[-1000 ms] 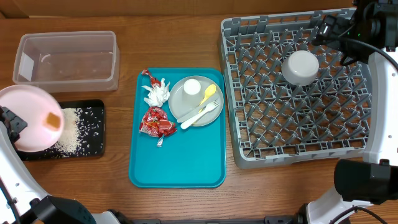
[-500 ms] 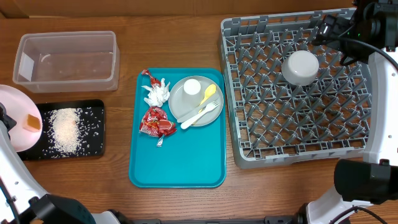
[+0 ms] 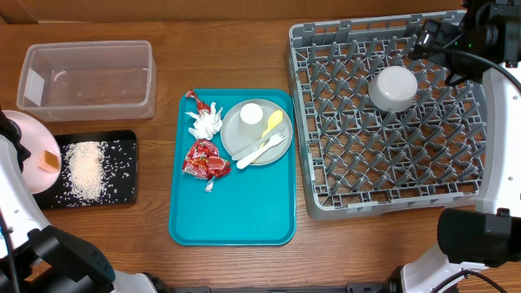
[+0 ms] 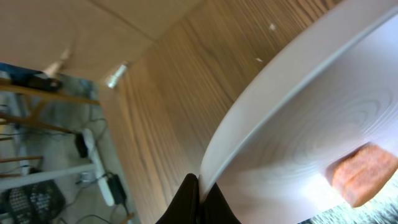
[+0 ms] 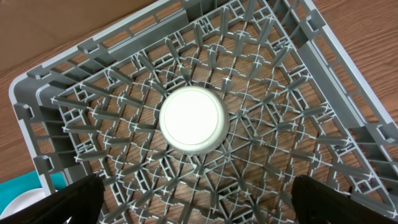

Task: Sort waste into correct bins and load items into the dishwasher rack
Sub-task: 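Tilt the pink plate, sliding the orange sponge onto the black tray, then carry the pink plate back and set it on the teal tray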

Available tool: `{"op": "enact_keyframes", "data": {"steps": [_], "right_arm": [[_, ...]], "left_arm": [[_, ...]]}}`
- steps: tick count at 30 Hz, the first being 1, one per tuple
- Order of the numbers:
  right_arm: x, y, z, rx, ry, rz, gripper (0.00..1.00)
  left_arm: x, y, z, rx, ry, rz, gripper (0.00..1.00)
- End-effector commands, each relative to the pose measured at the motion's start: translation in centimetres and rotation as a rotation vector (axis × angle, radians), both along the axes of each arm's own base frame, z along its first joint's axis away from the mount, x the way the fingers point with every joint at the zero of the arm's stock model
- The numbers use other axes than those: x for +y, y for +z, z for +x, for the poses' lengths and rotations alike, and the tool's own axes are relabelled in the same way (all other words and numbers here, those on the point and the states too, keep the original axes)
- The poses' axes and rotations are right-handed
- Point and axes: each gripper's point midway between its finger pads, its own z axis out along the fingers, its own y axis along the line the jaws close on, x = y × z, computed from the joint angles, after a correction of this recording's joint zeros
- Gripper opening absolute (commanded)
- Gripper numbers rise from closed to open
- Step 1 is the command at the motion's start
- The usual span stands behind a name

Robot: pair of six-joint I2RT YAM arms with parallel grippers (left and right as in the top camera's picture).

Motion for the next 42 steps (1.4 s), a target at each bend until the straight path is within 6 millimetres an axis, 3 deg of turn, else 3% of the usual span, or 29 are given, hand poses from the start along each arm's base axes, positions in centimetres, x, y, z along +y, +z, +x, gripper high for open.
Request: {"op": "enact_keyframes", "data": {"steps": [1, 9, 18, 24, 30, 35, 37, 42], "right_arm": [[-0.1, 0.8, -0.2, -0.02, -0.001, -0.009, 1.0], [-0.1, 0.8, -0.2, -0.02, -0.001, -0.009, 1.0], [-0.1, 0.8, -0.2, -0.02, -0.001, -0.009, 1.0], [-0.1, 0.8, -0.2, -0.02, -0.001, -0.009, 1.0], [-0.1, 0.8, -0.2, -0.02, -0.001, -0.009, 1.0], [-0.1, 0.8, -0.2, -0.02, -0.001, -0.009, 1.0], [-0.1, 0.8, -0.2, -0.02, -0.001, -0.009, 1.0], [-0.1, 0.8, -0.2, -0.02, -0.001, -0.009, 1.0]], "left_arm": [[1.3, 2.3, -0.8, 0.053, 0.033, 0.125, 0.04], [0.6, 2.8, 0.1, 0.075, 0.005, 0.162, 0.04], [-2.1, 2.1, 4.0, -0.053, -0.114, 0.05, 0.04], [-3.5, 5.4, 5.4, -0.215, -0.11, -0.015, 0.04], [-10.3, 10.3, 9.0, -0.511, -0.312, -0.326, 0.04], [-18.3, 13.2, 9.5, -0.664, -0.539, -0.657, 0.04], [-21.3, 13.7, 9.0, -0.681, -0.619, -0.784, 0.04], [-25.5, 12.1, 7.1, -0.532, -0.695, -0.892, 0.04]]}}
